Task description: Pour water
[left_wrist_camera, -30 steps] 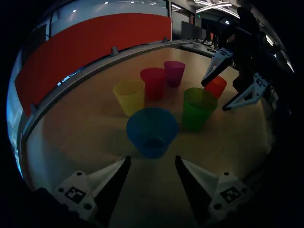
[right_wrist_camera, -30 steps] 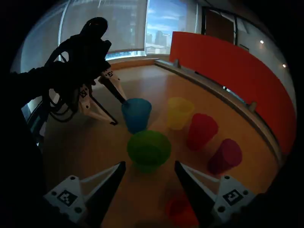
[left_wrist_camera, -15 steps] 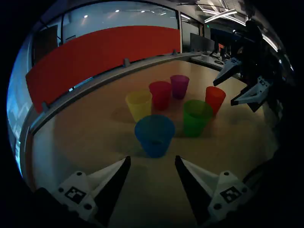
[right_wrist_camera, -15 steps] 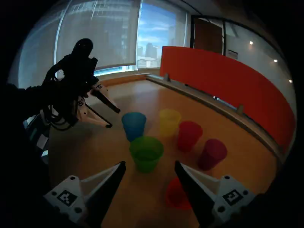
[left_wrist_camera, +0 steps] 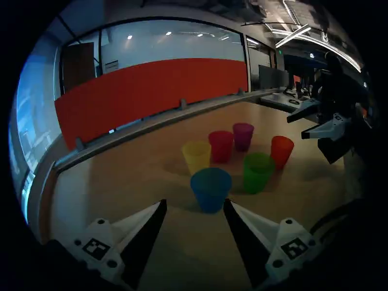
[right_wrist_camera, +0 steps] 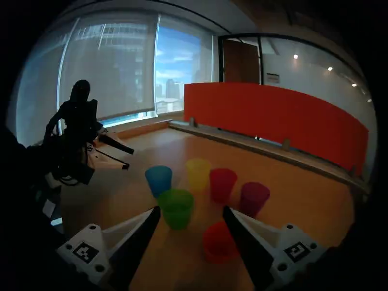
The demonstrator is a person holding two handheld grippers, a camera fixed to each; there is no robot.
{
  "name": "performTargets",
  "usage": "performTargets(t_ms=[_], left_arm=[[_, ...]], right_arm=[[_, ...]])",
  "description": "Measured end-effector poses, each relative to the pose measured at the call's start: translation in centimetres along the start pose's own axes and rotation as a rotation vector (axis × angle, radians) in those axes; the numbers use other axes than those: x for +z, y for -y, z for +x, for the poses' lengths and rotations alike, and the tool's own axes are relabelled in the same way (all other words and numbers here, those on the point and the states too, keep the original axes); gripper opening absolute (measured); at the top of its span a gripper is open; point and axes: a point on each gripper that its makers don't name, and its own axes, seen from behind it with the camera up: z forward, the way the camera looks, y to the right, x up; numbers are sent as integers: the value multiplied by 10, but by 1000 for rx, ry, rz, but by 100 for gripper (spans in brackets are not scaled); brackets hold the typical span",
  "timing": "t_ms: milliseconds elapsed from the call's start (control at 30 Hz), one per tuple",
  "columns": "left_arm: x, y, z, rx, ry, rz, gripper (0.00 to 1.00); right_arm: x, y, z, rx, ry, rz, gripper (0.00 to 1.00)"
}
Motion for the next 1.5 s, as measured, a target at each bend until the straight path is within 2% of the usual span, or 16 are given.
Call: performTargets(t_ms=[200,367,500,667,967,1200,1500], left_arm=[[-12,15,17,-43,-95,83,86],[-23,23,33,-60,-179,150,86],[-34,28,45,-71,-247,199,86],[-44,36,53,-109,-313,280,86],[-64,48,60,-170,-412,422,86],[-72,59,59,-201,-450,499,86],[-61,53,51,-212,-438,510,86]], right_arm=[[-11,-18,17,14,-82,-86,100],[-24,-41,28,32,-149,-182,100],[-36,-67,32,48,-183,-282,100],[-53,-101,39,66,-250,-428,100],[-88,-143,45,85,-372,-634,100],[-103,-156,36,111,-391,-717,100],[-107,-162,20,116,-371,-762,100]])
